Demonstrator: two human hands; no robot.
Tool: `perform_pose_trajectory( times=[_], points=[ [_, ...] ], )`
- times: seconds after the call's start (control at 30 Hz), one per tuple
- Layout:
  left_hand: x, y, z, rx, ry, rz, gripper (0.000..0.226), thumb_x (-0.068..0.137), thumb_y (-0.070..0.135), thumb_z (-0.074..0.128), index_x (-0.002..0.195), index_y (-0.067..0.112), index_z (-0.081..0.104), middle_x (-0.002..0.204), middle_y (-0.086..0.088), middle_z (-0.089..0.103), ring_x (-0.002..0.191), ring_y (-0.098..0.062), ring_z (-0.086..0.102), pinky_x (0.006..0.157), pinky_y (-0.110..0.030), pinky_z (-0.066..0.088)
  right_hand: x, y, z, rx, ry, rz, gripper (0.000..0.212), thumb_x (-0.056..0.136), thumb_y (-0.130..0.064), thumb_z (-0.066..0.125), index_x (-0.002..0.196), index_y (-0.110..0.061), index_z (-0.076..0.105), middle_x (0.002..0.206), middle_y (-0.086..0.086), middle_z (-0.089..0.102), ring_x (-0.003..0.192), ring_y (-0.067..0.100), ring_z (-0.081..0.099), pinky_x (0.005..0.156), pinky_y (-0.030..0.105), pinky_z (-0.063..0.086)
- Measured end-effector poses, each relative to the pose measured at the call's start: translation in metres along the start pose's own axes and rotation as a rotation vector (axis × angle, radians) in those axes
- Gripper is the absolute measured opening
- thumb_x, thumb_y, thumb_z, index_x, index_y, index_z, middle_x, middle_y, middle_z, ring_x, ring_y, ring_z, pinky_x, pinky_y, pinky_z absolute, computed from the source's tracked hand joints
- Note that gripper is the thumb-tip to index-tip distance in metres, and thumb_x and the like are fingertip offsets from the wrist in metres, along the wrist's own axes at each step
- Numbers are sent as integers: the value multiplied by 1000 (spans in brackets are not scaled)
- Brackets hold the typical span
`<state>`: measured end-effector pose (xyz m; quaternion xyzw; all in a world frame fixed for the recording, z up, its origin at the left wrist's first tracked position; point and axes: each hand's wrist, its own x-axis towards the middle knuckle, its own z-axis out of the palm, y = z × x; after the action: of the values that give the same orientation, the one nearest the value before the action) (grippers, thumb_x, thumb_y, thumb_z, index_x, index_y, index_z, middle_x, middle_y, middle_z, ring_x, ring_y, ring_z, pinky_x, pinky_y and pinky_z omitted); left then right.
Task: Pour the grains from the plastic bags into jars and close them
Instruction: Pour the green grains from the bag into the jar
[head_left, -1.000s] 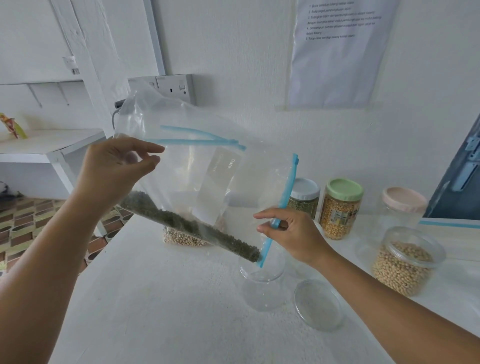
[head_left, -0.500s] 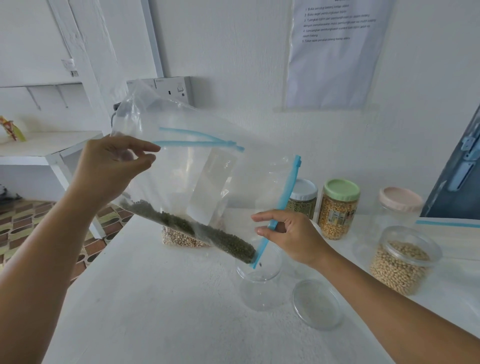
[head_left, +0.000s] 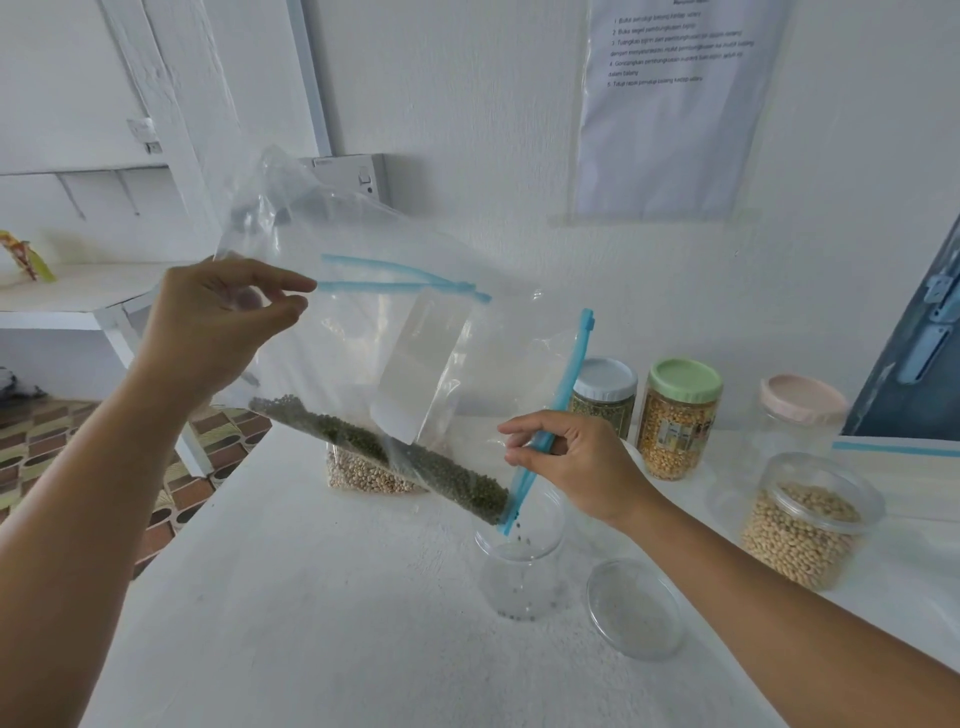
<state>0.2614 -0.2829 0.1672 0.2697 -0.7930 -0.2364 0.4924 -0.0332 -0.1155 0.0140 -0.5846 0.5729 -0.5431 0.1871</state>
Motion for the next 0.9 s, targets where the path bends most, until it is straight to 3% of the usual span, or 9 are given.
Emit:
perform_pose_trajectory(
  times=[0.2, 0.47, 0.6, 0.8, 0.9],
  points=[
    [6, 2, 0, -15, 14, 11, 27, 88, 13, 82, 89, 40, 80, 73, 15, 64, 73, -19, 47, 61, -11, 40, 1, -1, 0, -25, 19, 5, 28, 89, -14, 81, 116, -23, 79, 99, -10, 78, 98, 11, 74, 89, 32, 62],
    [10, 5, 2, 40, 8, 43, 20, 88, 13, 82, 101, 28, 80, 76, 12, 64, 72, -19, 47, 62, -10, 41, -4, 4, 1, 2, 26, 12, 29, 88, -13, 82, 114, -26, 79, 101, -12, 78, 93, 8, 73, 85, 24, 60],
    [14, 10, 3, 72, -5, 72, 18, 89, 13, 81, 103, 23, 81, 77, 13, 64, 69, -16, 46, 61, -10, 41, -6, 4, 0, 41, 23, 32, 30, 88, -11, 82, 113, -28, 78, 105, -8, 79, 101, 11, 74, 91, 28, 60],
    [17, 11, 5, 96, -23, 94, 17, 90, 13, 80, 103, 22, 81, 77, 14, 64, 65, -12, 46, 61, -12, 42, -8, 5, 0, 10, 24, 37, 30, 89, -13, 81, 114, -28, 78, 104, -11, 78, 96, 15, 75, 90, 36, 62],
    [18, 11, 5, 88, -23, 94, 17, 89, 13, 80, 104, 23, 81, 78, 12, 64, 70, -18, 47, 63, -14, 42, -6, 3, -1, 10, 22, 38, 29, 89, -13, 81, 114, -27, 78, 104, -12, 78, 96, 14, 75, 91, 36, 62]
  ],
)
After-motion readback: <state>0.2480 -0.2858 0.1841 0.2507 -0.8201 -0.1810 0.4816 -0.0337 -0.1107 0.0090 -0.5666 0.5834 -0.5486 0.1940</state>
